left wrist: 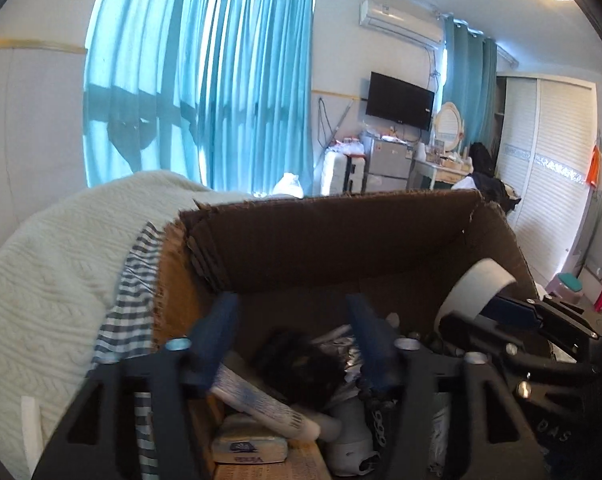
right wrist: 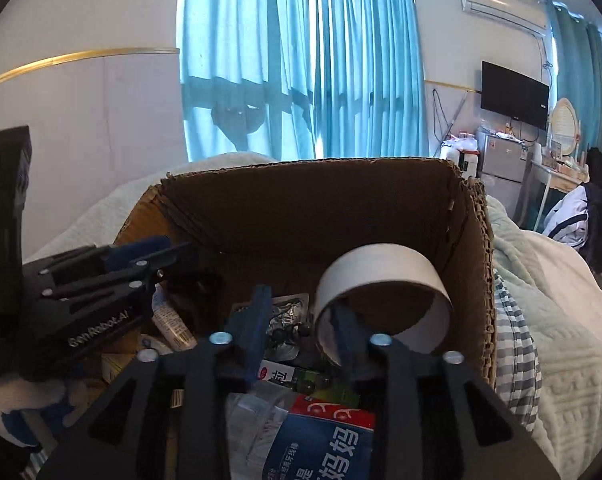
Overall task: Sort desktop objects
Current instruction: 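Carry the band and tape roll over the box and open both grippers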
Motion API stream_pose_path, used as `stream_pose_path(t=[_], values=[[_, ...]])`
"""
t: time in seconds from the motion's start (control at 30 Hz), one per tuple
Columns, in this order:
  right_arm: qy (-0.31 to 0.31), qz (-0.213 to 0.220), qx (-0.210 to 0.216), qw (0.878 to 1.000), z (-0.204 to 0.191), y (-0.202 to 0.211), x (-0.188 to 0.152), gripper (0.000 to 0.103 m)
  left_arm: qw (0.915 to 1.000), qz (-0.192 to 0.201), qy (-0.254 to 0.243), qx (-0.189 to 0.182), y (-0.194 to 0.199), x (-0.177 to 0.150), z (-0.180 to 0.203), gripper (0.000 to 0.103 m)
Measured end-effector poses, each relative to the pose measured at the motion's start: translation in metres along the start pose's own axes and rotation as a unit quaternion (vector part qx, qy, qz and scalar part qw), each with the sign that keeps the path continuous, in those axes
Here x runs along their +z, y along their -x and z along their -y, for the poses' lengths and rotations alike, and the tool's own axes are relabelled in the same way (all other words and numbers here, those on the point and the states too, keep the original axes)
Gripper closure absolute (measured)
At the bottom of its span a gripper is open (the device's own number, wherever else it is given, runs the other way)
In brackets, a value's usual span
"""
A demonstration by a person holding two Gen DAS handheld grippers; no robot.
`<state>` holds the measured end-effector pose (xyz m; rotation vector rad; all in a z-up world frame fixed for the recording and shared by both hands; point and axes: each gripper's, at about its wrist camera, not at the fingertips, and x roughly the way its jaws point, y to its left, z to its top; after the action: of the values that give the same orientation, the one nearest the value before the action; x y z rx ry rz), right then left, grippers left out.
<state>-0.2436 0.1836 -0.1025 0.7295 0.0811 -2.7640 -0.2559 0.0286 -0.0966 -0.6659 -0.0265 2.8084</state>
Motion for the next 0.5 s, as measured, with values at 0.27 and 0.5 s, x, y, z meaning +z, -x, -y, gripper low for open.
stream_pose_path(t=[0.27,0.5], values=[[-0.012,-0.017,-0.009,1.000,-0.004,0.023,-0.001,0.034,0.9996,0.024,0.013,0.007,0.033,0.013,-0.010,0.025],[-0.029,-0.016,-0.006,0.999,-0.012,0.054,-0.004,0.027,0.9988,0.039,0.027,0.011,0.070,0.019,-0.019,0.022]])
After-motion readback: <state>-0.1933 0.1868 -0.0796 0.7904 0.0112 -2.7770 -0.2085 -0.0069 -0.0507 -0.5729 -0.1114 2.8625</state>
